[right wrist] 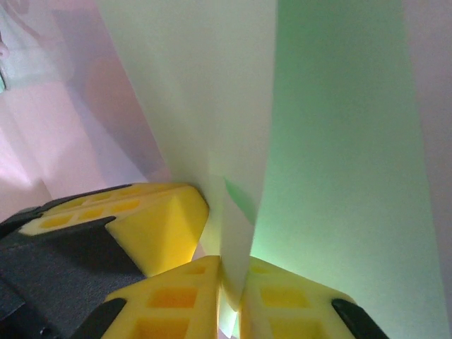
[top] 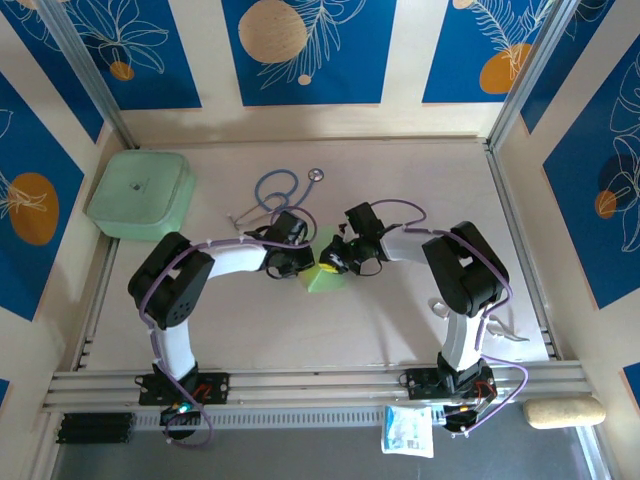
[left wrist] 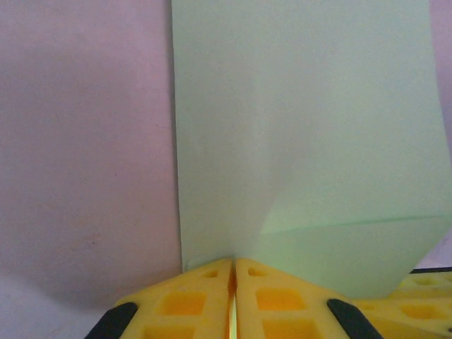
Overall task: Fold a paper plane with a square sheet of paper (pick it up from the middle)
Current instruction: Turn over the paper at the center of the table.
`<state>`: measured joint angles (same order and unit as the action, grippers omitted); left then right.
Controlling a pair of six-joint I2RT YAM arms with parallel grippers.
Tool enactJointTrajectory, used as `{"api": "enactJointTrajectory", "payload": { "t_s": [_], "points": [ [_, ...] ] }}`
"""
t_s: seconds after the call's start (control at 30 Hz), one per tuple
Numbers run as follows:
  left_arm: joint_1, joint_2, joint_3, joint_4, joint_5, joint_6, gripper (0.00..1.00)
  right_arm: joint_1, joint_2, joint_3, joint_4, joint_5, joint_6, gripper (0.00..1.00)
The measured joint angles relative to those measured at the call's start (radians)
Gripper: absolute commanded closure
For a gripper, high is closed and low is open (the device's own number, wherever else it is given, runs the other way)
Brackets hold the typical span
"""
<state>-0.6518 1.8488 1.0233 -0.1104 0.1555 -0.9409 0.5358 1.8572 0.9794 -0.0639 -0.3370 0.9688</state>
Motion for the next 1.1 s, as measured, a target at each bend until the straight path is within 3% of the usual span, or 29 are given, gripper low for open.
{"api": "enactJointTrajectory", "payload": {
  "t_s": [0.23,0.5,0.73,0.93,1.1],
  "points": [
    [0.068,-0.049,-0.016,-0.013,0.077,0.008,0.76,0.008,0.0,0.0,0.001,0.001,-0.012,0.93],
    [0.167,-0.276,-0.191,0.095,0.171,-0.061,0.39,-0.008,-0.032,0.0,0.001,-0.011,-0.04,0.95],
    [0.182,-0.404,-0.368,0.285,0.257,-0.194,0.06,-0.074,-0.128,0.035,0.048,-0.143,-0.052,0.94],
    [0.154,-0.46,-0.401,0.407,0.306,-0.279,0.01,-0.1,-0.162,0.053,0.114,-0.261,-0.036,0.94],
    [0.137,-0.467,-0.392,0.467,0.336,-0.309,0.11,-0.101,-0.164,0.055,0.137,-0.331,-0.02,0.94]
  ]
}}
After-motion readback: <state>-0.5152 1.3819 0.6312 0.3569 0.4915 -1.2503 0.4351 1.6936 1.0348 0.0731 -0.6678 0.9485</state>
